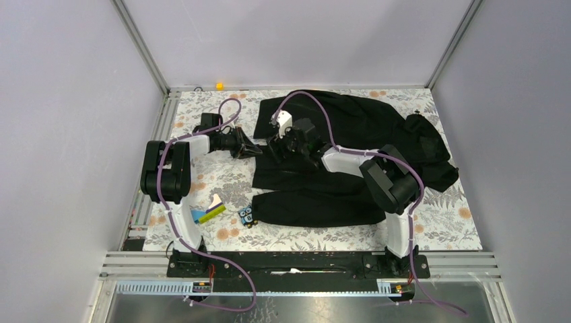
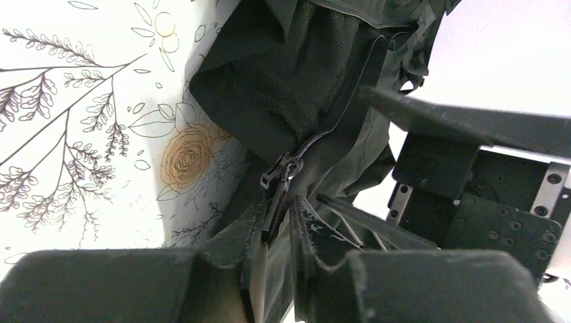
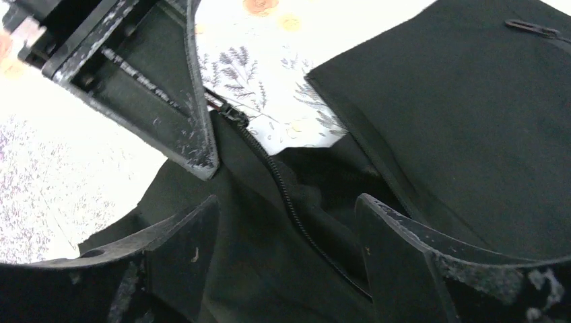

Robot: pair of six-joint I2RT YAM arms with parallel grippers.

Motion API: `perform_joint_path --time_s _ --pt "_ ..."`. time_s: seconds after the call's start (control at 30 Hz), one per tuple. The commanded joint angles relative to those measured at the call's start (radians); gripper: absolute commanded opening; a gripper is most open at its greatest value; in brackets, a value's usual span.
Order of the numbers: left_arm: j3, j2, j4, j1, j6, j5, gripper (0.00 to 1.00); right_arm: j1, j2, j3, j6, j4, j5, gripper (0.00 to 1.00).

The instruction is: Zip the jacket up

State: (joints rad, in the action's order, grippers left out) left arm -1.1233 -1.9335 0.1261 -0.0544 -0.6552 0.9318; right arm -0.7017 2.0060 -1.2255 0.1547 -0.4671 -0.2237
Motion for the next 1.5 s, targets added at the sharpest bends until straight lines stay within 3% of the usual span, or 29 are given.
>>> perform_joint_path --time_s 0.0,0.07,0.13,0.17,0.23,0.3,0.37,0.5,0.73,1.03,1.47 --pt "-0.028 -0.012 -0.026 -0.002 0.037 0.009 0.14 -0.004 -0.084 -0.064 -0.228 0.093 0.174 0.84" --pt "-0.03 -0.012 -0.018 -0.003 0.046 0.001 0.13 -0.001 -0.095 -0.129 -0.397 0.252 0.303 0.88" --pt "-0.036 -0.004 0.0 -0.004 0.065 -0.015 0.11 0.014 -0.099 -0.206 -0.635 0.435 0.423 0.85" --pt "-0.038 0.0 0.01 -0.004 0.074 -0.02 0.11 0.019 -0.095 -0.248 -0.732 0.553 0.436 0.84" --pt "-0.039 0.009 0.011 -0.004 0.086 -0.025 0.1 0.032 -0.09 -0.27 -0.838 0.602 0.307 0.85" --pt "-0.036 0.023 0.004 -0.007 0.099 -0.017 0.09 0.045 -0.107 -0.22 -0.978 0.556 0.166 0.86" --pt "-0.022 0.048 -0.018 -0.015 0.112 -0.01 0.09 0.058 -0.128 -0.119 -1.137 0.382 0.072 0.82" --pt "-0.016 0.084 -0.031 -0.037 0.145 -0.011 0.09 0.061 -0.112 0.004 -1.371 0.096 -0.009 0.74" --pt "-0.012 0.09 -0.041 -0.039 0.149 0.002 0.09 0.064 -0.035 0.025 -1.517 -0.049 -0.056 0.73" --pt "-0.011 0.088 -0.046 -0.039 0.145 0.015 0.07 0.067 0.036 0.065 -1.625 -0.136 -0.053 0.52" --pt "-0.008 0.105 -0.045 -0.039 0.151 0.019 0.01 0.071 0.079 0.085 -1.677 -0.166 -0.043 0.52"
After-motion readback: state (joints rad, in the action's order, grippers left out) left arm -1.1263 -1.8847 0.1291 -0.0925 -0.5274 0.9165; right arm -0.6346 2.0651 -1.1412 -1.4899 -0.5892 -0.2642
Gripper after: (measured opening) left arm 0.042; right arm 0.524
